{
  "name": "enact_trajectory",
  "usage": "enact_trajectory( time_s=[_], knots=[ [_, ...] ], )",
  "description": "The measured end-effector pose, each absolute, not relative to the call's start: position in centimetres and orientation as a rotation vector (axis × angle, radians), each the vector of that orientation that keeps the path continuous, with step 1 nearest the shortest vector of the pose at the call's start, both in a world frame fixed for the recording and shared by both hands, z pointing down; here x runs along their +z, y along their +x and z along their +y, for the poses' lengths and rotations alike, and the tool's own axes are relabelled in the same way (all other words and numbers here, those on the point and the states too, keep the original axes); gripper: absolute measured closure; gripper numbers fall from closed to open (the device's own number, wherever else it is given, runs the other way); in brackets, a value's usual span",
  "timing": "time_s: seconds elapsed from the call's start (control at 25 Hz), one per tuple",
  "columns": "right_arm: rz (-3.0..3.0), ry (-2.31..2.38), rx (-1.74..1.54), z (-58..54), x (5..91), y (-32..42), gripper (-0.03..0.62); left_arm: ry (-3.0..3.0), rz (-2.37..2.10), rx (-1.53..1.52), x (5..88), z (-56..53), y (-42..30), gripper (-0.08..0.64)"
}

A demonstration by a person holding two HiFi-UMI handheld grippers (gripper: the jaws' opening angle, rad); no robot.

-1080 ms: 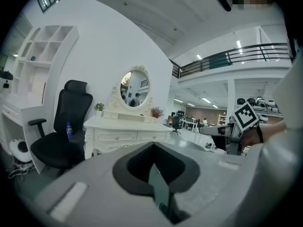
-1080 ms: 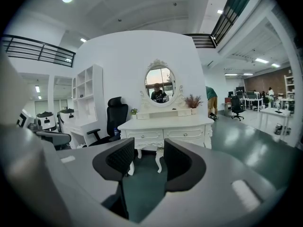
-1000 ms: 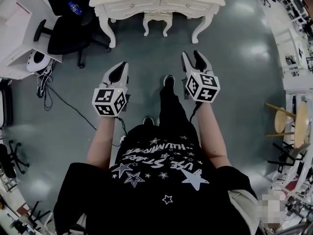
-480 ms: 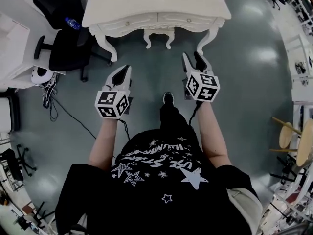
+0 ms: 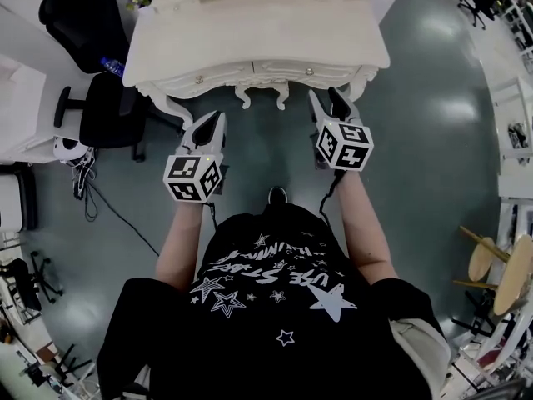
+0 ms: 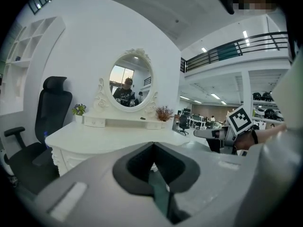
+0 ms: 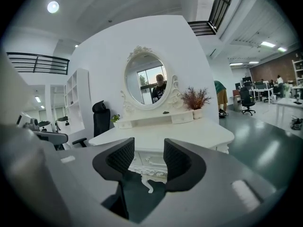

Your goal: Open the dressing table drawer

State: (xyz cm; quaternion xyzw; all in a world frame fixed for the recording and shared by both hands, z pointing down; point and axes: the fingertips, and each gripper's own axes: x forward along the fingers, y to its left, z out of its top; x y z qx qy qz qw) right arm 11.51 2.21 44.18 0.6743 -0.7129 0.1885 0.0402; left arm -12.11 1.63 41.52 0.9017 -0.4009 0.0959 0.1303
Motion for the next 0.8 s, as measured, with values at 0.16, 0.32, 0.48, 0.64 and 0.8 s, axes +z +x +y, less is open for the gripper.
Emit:
enact_trajectory(
  time_s=[0.16, 0.32, 0.48, 0.64, 0.8],
  knots=[
    [-2.186, 2.061, 0.571, 0.0, 44.0, 13.7, 0.370, 2.607, -1.183, 0.279, 41.4, 0.0, -10.3, 0.558],
    [-2.176, 2.094, 0.561, -1.5, 43.6, 15.3, 0.379, 2.597, -1.185, 0.297, 41.6, -1.5, -9.2, 0.558],
    [-2.150, 2.111, 0.587, -3.3, 44.3, 16.6, 0.381, 2.596, -1.166, 0.303, 42.0, -3.9, -8.0, 0.558],
    [-2.113, 2.130, 0.611, -5.1, 45.3, 17.7, 0.381, 2.610, -1.121, 0.309, 42.7, -6.4, -6.4, 0.558],
    [-2.085, 2.147, 0.616, -8.2, 46.1, 18.5, 0.380, 2.621, -1.085, 0.311, 43.7, -10.4, -5.2, 0.558]
  ],
)
